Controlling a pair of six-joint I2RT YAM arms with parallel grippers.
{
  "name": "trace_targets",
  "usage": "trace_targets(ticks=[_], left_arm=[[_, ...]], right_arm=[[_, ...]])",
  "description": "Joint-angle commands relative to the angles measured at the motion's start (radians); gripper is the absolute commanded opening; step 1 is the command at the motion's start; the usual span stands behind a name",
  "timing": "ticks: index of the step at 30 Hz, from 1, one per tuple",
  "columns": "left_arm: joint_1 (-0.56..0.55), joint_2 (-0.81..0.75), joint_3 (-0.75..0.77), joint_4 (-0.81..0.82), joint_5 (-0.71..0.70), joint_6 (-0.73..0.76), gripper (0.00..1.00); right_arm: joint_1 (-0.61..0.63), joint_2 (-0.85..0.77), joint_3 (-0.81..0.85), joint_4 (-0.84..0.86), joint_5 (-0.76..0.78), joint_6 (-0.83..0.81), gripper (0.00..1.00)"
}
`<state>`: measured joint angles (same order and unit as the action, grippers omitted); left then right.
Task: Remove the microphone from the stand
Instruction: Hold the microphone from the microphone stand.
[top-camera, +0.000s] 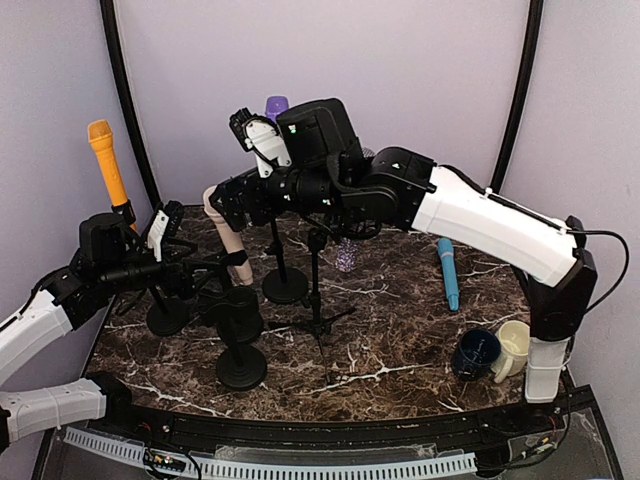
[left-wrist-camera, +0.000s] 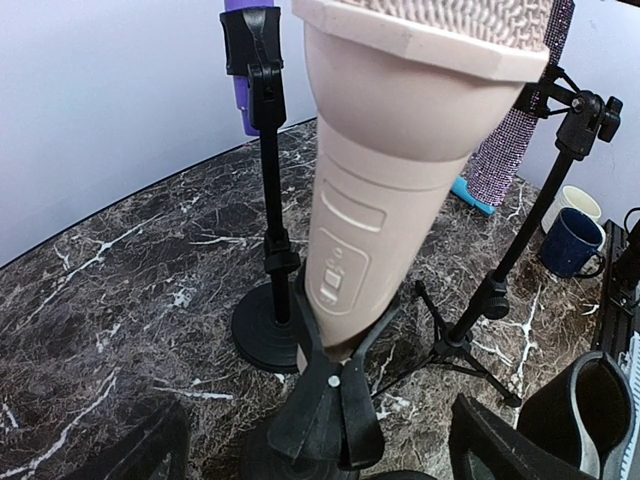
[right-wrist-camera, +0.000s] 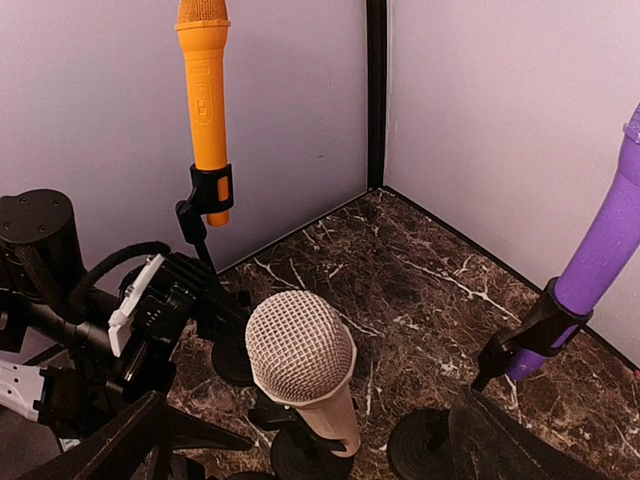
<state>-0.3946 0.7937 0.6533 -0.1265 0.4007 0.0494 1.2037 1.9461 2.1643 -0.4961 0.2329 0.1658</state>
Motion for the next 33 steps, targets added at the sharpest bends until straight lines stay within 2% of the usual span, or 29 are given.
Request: trace_targets(ticks=[1, 10, 17, 27, 30, 33], left_arm=[[0.007, -0.019, -0.016, 0.017, -0.012, 0.024, 0.92], [0.007, -0.019, -0.014, 0.024, -0.009, 0.019, 0.92], [0.007, -0.036, -0.021, 0.021, -0.021, 0.037, 0.92], [0.007, -0.03, -0.017, 0.008, -0.013, 0.044, 0.92], [0.007, -0.027, -0.014, 0.003, -0.02, 0.045, 0.93], [0.007, -0.027, -0.017, 0.002, -0.031, 0.043, 0.93]], right_arm=[[0.006, 0.048, 0.082, 0.015, 0.043, 0.011, 0.96], [0.007, 0.154, 0.166, 0.022, 0.053, -0.001, 0.99], [0.005, 0.209, 0.203, 0.041, 0.083, -0.029, 0.84], [0.006, 0.26, 0.228, 0.05, 0.087, -0.041, 0.86], [0.006, 0.259, 0.231, 0.055, 0.082, -0.039, 0.78], [0.006, 0.247, 0.22, 0.07, 0.072, -0.038, 0.63]])
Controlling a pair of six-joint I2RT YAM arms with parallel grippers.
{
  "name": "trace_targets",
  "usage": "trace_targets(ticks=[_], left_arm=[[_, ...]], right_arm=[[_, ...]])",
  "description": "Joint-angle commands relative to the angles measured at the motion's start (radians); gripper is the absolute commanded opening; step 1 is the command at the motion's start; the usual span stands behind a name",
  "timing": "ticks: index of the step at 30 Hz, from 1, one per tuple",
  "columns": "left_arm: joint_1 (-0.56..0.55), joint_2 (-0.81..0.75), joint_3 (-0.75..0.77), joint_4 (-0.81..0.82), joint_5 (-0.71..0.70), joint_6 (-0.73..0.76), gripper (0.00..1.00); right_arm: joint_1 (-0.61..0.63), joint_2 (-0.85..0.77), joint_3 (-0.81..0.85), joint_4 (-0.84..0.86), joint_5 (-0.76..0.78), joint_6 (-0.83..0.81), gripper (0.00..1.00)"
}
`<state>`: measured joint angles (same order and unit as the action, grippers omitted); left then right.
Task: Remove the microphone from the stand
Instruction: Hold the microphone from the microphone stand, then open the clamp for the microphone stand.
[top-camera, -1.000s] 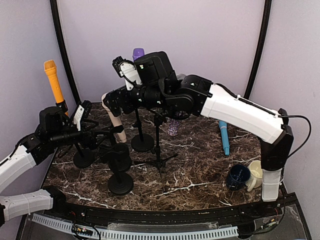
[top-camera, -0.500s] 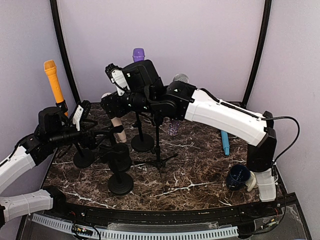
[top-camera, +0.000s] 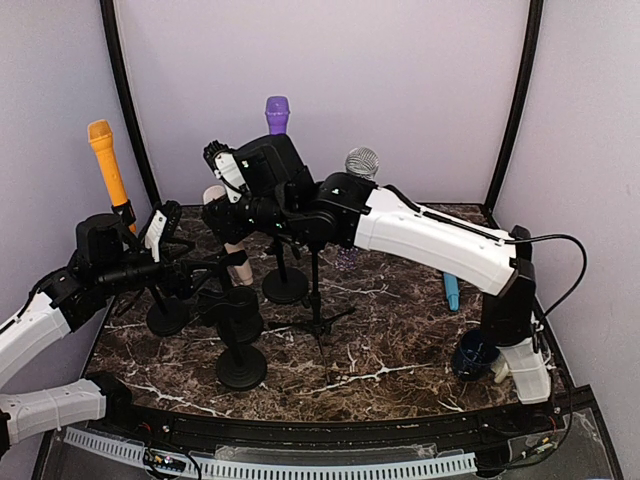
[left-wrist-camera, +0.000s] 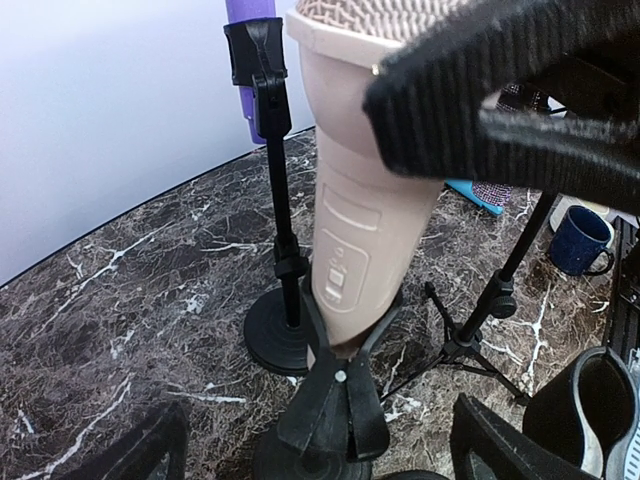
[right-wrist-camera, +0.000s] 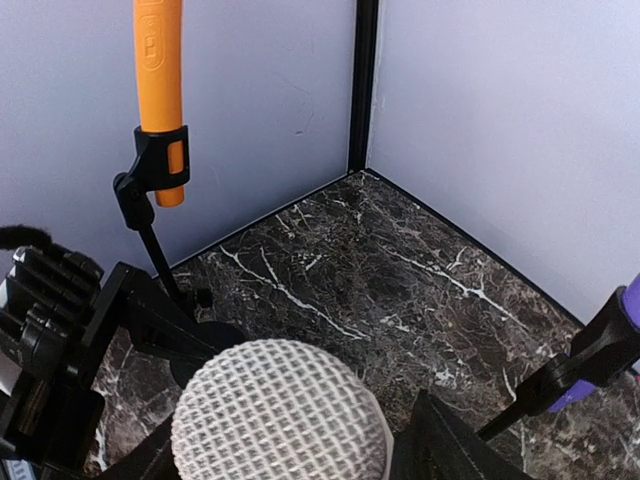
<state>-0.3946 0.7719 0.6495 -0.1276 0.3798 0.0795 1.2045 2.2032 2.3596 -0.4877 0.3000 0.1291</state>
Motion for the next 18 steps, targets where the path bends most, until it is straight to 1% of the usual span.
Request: trace_targets(ticks=[1, 4, 6, 11, 14, 18], left_arm=[[0.007, -0.004, -0.012, 0.003, -0.011, 0.013, 0.94], [0.007, 0.002, -0.01, -0.002, -0.017, 0.015, 0.95], [0.007, 0.013, -0.008, -0.003, -0.002, 0.015, 0.95], [0.007, 0.058, 0.004, -0.005, 0.076, 0.029, 0.95], [0.007, 0.082, 0.014, -0.022, 0.092, 0.042, 0.94], [0.007, 0.076, 0.01, -0.01, 0.09, 0.038, 0.94]], right_arm=[[0.006, -0.02, 0.013, 0.069, 0.004, -0.004, 0.59], [0.005, -0.042, -0.022, 0.096, -0.003, -0.012, 0.48], [0.005, -0.051, -0.035, 0.106, -0.012, -0.014, 0.42], [0.002, -0.076, -0.079, 0.15, -0.031, -0.006, 0.32], [-0.009, -0.085, -0.091, 0.161, -0.066, 0.015, 0.3], [-0.025, -0.107, -0.122, 0.182, -0.121, 0.032, 0.3]])
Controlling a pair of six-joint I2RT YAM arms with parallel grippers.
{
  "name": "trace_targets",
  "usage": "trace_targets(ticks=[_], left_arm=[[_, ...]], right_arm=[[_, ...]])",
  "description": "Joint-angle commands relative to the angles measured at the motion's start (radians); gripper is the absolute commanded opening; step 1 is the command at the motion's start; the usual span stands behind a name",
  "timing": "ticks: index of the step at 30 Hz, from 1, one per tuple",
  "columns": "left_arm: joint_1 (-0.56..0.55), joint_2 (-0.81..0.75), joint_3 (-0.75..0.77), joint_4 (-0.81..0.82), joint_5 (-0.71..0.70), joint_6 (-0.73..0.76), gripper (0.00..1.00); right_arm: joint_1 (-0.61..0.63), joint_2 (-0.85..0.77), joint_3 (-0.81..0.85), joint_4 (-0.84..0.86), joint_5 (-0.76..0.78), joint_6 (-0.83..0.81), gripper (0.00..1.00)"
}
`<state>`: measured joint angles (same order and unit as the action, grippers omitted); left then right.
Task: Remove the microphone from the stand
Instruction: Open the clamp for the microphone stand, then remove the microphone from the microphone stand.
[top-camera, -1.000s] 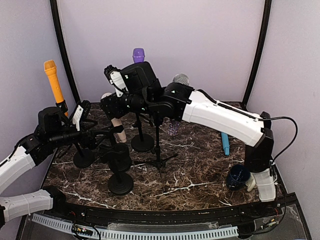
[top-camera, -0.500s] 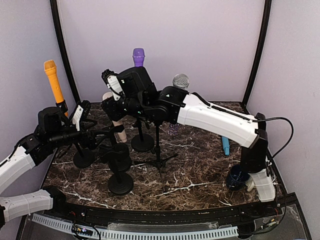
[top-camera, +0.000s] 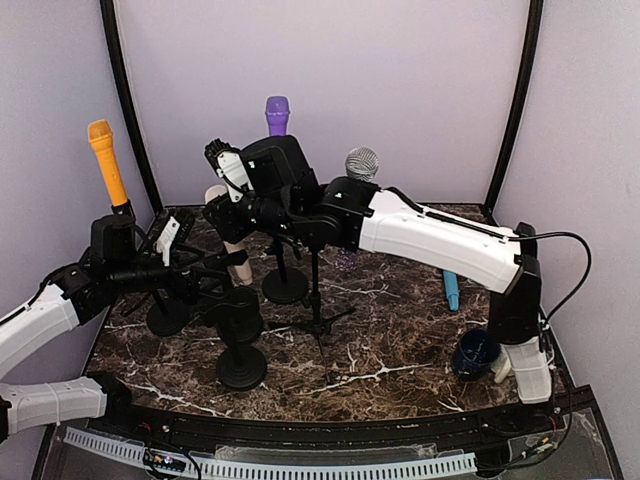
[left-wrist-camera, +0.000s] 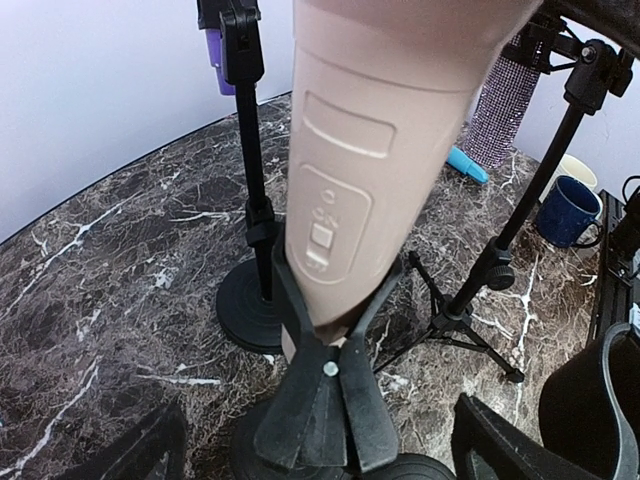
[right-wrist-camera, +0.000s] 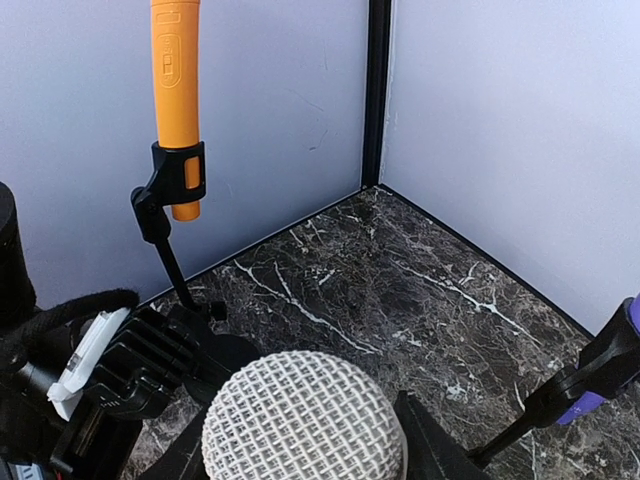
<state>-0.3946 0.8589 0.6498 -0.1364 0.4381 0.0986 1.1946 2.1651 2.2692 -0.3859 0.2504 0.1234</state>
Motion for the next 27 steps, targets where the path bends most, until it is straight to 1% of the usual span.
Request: trace_targets(ticks=[1, 3, 18, 25, 27], left_arm=[[0.007, -0.012, 0.009, 0.001, 0.03, 0.019, 0.93], [0.007, -0.007, 0.009, 0.003, 0.029, 0.021, 0.92], [0.007, 0.005, 0.017, 0.002, 0.045, 0.052, 0.61], [0.007, 0.005, 0.011, -0.024, 0.054, 0.078, 0.37], [0.007, 0.005, 0.011, -0.03, 0.049, 0.086, 0.33]], right_arm=[[-0.018, -0.073, -0.041, 0.087, -0.085, 0.04, 0.3], [-0.026, -0.075, -0.041, 0.087, -0.102, 0.049, 0.29], [-0.033, -0.083, -0.04, 0.074, -0.169, 0.056, 0.26], [-0.034, -0.088, -0.045, 0.065, -0.163, 0.049, 0.26], [-0.033, -0.091, -0.046, 0.065, -0.155, 0.046, 0.26]])
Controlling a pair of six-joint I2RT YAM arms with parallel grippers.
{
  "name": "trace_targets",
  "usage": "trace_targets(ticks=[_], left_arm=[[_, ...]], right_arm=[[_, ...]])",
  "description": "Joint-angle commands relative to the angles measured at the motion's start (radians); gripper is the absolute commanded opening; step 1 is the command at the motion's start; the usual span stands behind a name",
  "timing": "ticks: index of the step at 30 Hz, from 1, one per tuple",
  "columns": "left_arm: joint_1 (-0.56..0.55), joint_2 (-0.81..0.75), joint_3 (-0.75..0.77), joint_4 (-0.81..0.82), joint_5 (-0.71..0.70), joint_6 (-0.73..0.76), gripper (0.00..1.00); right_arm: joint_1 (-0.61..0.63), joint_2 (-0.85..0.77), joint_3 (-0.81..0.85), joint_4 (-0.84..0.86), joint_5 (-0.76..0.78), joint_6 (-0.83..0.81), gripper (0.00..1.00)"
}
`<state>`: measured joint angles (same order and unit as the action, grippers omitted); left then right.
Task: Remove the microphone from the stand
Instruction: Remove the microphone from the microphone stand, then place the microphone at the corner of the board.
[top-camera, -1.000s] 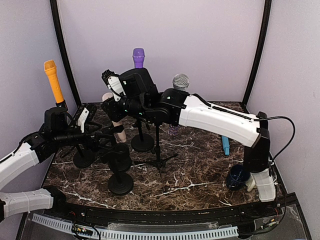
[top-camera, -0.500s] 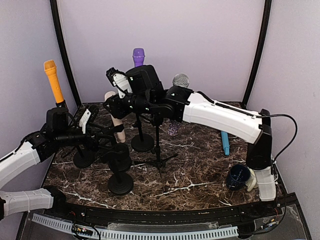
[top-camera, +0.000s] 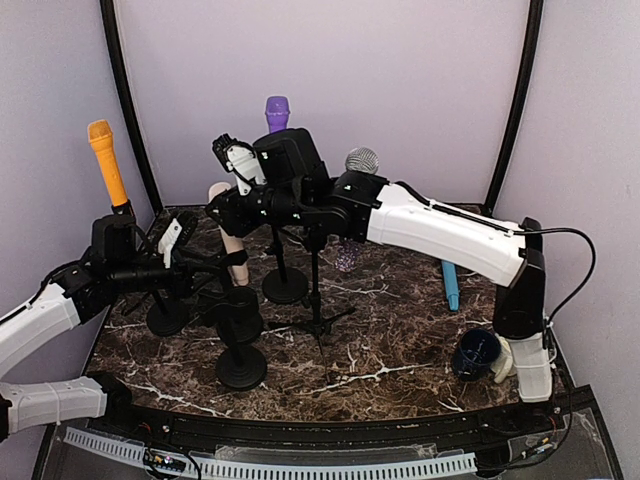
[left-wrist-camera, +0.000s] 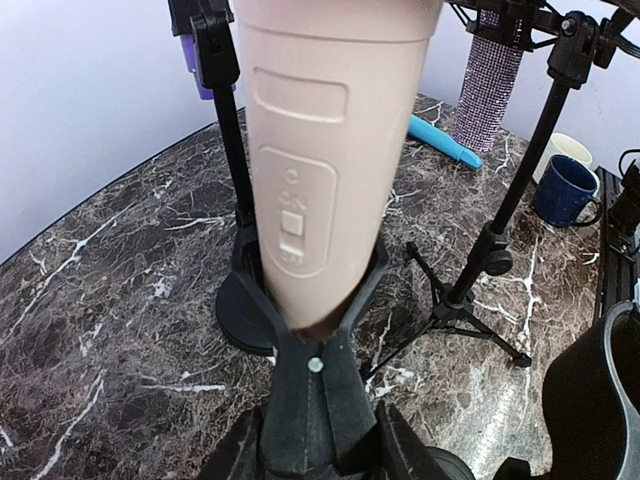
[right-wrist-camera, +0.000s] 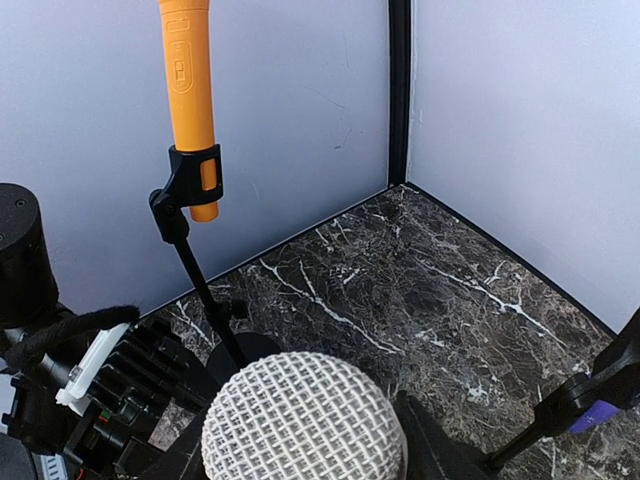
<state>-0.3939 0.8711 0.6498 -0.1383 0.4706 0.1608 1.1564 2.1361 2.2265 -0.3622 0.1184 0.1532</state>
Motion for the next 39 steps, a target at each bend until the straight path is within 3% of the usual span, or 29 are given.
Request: trace_targets(ticks=[1, 3, 9, 29, 31, 34, 35, 39], left_arm=[[0.006, -0.008, 0.011, -0.034, 0.015, 0.028, 0.29], [0.006, -0.012, 0.012, -0.038, 0.014, 0.032, 0.23], [0.006, -0.024, 0.004, -0.036, 0.012, 0.034, 0.18], [0.006, -0.024, 0.002, -0.04, -0.026, 0.027, 0.17], [0.006, -0.025, 0.002, -0.039, -0.036, 0.022, 0.22], [0.006, -0.034, 0.0, -0.036, -0.059, 0.017, 0.39], [0.006, -0.038, -0.001, -0.032, -0.074, 0.013, 0.52], [0.006, -0.078, -0.012, -0.016, -0.131, 0.002, 0.75]], right_arm=[[0.005, -0.063, -0.004, 0.043, -0.02, 0.015, 0.26], [0.004, -0.067, -0.011, 0.047, -0.014, 0.015, 0.25], [0.009, -0.086, -0.028, 0.064, 0.025, 0.008, 0.25], [0.037, -0.281, -0.141, 0.184, 0.093, -0.027, 0.25], [0.037, -0.312, -0.166, 0.2, 0.077, -0.021, 0.24], [0.037, -0.372, -0.202, 0.199, 0.033, -0.004, 0.25], [0.037, -0.394, -0.222, 0.2, 0.017, 0.0, 0.24], [0.036, -0.519, -0.352, 0.218, -0.022, 0.022, 0.24]])
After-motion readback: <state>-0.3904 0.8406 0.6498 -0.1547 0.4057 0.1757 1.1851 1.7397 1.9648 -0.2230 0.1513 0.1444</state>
